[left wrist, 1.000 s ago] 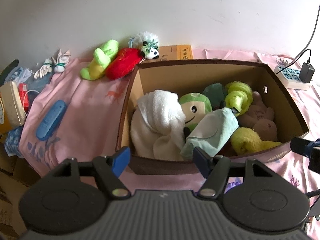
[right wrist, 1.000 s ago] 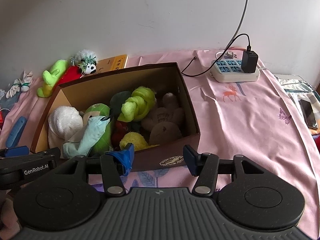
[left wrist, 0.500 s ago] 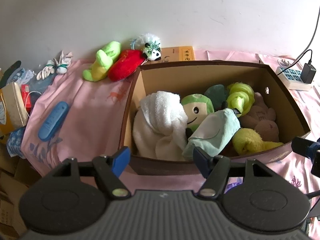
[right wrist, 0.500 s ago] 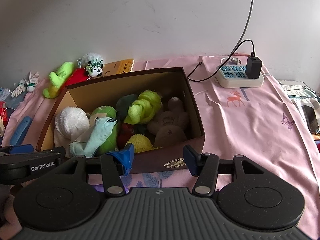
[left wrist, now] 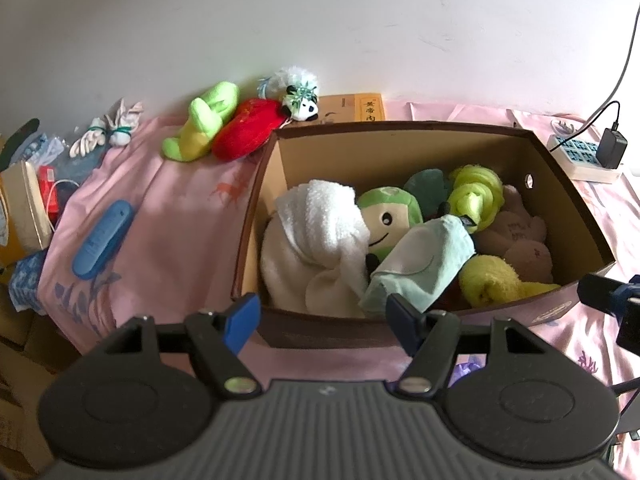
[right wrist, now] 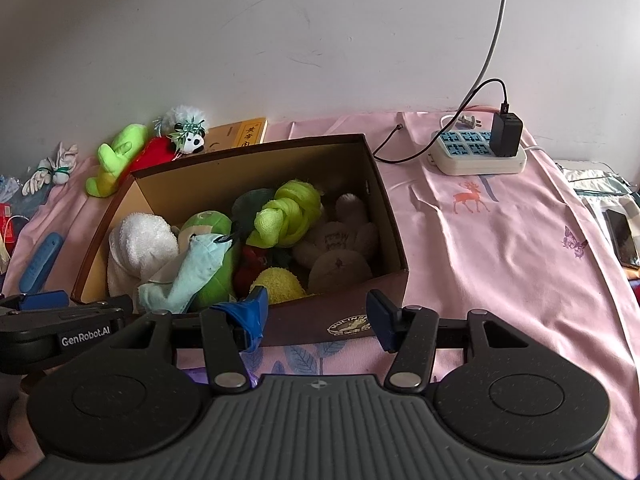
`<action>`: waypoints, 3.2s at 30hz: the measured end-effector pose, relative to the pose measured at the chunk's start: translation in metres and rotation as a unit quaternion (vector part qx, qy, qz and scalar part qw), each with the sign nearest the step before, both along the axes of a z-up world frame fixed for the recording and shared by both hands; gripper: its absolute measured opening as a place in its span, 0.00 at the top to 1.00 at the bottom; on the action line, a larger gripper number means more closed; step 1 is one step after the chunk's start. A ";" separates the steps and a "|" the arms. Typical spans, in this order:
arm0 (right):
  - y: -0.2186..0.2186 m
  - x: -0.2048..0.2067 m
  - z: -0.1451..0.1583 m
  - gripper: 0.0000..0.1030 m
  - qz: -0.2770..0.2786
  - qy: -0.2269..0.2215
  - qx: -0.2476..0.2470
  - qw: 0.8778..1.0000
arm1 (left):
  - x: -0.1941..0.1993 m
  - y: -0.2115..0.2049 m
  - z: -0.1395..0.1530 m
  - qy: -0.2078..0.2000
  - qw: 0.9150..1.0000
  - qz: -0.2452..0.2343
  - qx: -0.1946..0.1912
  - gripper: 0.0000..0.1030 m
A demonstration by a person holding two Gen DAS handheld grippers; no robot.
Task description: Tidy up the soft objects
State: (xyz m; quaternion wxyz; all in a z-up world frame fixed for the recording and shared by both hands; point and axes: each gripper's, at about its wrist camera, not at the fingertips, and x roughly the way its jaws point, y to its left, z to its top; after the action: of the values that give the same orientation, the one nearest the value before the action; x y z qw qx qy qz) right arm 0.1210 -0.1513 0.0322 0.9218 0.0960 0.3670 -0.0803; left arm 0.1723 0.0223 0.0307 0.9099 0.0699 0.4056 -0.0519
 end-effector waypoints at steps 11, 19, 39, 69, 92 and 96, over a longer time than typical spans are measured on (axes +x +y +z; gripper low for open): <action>-0.003 0.000 -0.004 0.62 0.007 0.005 0.011 1.000 | 0.001 -0.003 -0.004 0.007 1.000 -0.002 -0.004 0.33; -0.007 0.001 -0.007 0.62 0.001 0.010 0.022 1.000 | 0.003 -0.004 -0.009 0.021 1.000 0.000 -0.008 0.33; -0.005 0.000 -0.013 0.61 -0.003 0.039 0.009 0.999 | -0.005 -0.010 -0.015 0.037 0.999 -0.011 -0.004 0.33; 0.010 -0.040 -0.010 0.61 -0.004 0.018 0.017 1.000 | -0.035 0.000 -0.017 0.033 0.999 -0.011 0.010 0.33; 0.013 -0.048 0.002 0.61 0.030 -0.011 0.020 0.999 | -0.046 0.010 -0.002 -0.001 1.000 0.011 0.020 0.33; 0.007 -0.049 0.007 0.61 0.047 -0.019 0.020 0.999 | -0.048 0.007 0.002 -0.006 0.999 0.027 0.024 0.33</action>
State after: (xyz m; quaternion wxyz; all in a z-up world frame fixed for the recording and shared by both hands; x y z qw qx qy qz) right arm 0.0723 -0.1438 0.0388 0.9291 0.0991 0.3553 -0.0280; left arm 0.1244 0.0296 0.0329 0.9116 0.0807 0.4026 -0.0174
